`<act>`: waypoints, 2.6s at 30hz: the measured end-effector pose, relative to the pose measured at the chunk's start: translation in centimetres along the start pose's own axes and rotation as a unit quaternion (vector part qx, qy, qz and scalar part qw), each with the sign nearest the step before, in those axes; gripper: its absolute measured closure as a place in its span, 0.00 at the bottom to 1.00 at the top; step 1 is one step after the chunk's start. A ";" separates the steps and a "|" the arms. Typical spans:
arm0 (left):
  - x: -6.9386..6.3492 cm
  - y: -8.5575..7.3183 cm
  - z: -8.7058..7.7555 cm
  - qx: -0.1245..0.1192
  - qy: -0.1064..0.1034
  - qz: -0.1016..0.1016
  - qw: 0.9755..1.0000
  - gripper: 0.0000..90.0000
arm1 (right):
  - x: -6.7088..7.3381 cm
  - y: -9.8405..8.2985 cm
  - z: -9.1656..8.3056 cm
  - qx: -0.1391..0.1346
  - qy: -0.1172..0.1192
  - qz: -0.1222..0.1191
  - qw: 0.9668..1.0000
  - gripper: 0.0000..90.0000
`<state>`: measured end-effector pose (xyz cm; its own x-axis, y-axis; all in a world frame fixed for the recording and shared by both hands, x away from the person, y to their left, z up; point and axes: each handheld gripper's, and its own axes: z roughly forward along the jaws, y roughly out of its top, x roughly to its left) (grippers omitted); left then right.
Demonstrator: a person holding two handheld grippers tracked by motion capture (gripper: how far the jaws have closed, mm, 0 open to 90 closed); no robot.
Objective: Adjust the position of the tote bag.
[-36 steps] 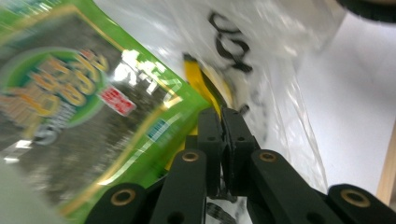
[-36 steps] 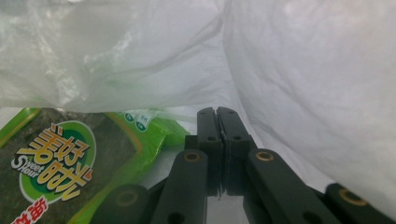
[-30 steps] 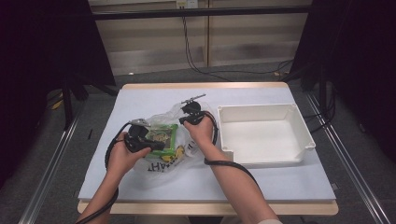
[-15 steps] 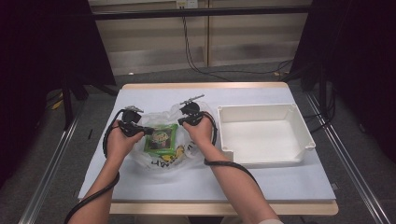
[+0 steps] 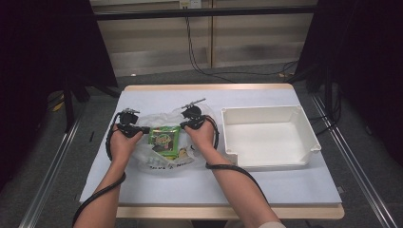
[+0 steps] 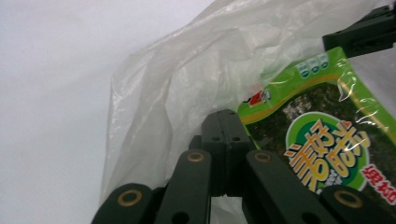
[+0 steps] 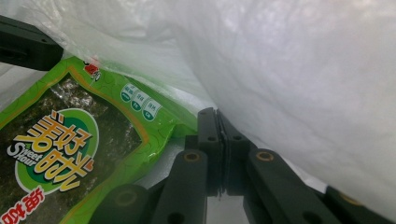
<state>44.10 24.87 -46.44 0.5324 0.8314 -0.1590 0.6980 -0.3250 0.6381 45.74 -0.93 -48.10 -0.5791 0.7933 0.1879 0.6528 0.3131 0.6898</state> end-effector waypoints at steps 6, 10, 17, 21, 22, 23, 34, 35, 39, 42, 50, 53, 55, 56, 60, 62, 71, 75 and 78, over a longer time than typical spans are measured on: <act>-0.1 -0.7 0.3 0.017 -0.026 -0.004 1.000 1.00 | -0.1 -0.1 -0.2 0.006 -0.003 0.001 1.000 0.99; -0.6 -1.0 0.2 0.028 -0.029 0.004 0.999 1.00 | -0.3 -0.5 -0.3 0.009 -0.002 0.002 1.000 0.99; -0.6 -0.9 0.5 0.029 -0.028 0.001 0.999 1.00 | -0.5 -0.6 -0.1 0.007 -0.005 0.007 1.000 0.99; -0.6 -0.9 0.4 0.022 -0.026 -0.013 0.999 1.00 | -0.6 -0.6 -0.2 0.007 -0.004 0.008 1.000 0.99; -0.4 -0.9 0.3 0.021 -0.026 -0.012 0.999 1.00 | -0.6 -0.6 -0.2 0.005 -0.003 0.006 1.000 0.99; -0.4 -0.9 0.1 0.017 -0.026 -0.018 0.999 0.99 | -0.6 -0.5 -0.3 0.006 -0.007 0.006 1.000 0.98; -1.0 0.0 -1.0 -0.004 -0.044 -0.041 0.998 0.83 | -0.6 -0.4 -0.9 -0.003 -0.009 0.008 1.000 0.97; -1.1 0.0 -0.8 -0.006 -0.049 -0.047 0.998 0.82 | -0.6 -0.4 -0.9 -0.004 -0.009 0.008 1.000 0.97; -1.2 -0.1 -0.1 0.006 -0.063 -0.054 0.997 0.75 | -0.7 -0.3 -0.9 -0.003 -0.009 0.013 1.000 0.97; -1.3 -0.3 0.3 0.006 -0.063 -0.054 0.997 0.74 | -0.9 -0.4 -0.8 -0.003 -0.009 0.010 1.000 0.97; -1.8 -0.5 0.6 0.015 -0.083 -0.041 0.996 0.80 | -1.0 -0.4 -0.6 -0.002 -0.008 0.010 1.000 0.97; -2.1 -0.4 0.7 0.012 -0.091 -0.045 0.995 0.82 | -0.9 -0.4 -0.5 0.001 -0.008 0.011 1.000 0.97; -2.1 -0.3 0.5 0.012 -0.090 -0.038 0.995 0.80 | -0.9 -0.4 -0.5 0.001 -0.007 0.011 1.000 0.97; -2.1 -0.2 0.4 0.007 -0.088 -0.038 0.995 0.80 | -0.9 -0.4 -0.5 -0.001 -0.007 0.010 1.000 0.97; -2.1 0.6 -0.1 -0.005 -0.070 -0.024 0.997 0.81 | -1.0 -0.5 -0.5 -0.002 -0.006 0.011 1.000 0.97; -2.1 1.0 -0.1 -0.009 -0.072 -0.027 0.997 0.79 | -0.9 -0.4 -0.6 0.000 -0.005 0.011 1.000 0.97; -1.7 1.4 1.1 -0.027 -0.047 -0.030 0.998 0.79 | -0.8 -0.5 -0.4 0.000 -0.005 0.007 1.000 0.97; -1.3 1.4 1.3 -0.033 -0.030 -0.032 0.999 0.88 | -0.8 -0.6 -0.4 0.001 -0.004 0.006 1.000 0.97; -1.1 1.3 1.5 -0.024 -0.018 -0.030 0.999 0.95 | -0.8 -0.6 -0.3 0.001 -0.003 0.006 1.000 0.96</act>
<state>45.15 22.82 -46.60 0.5082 0.8317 -0.2237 0.7051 -0.2527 0.6626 45.66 -1.93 -48.48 -0.5681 0.8000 0.1930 0.6610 0.3038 0.6861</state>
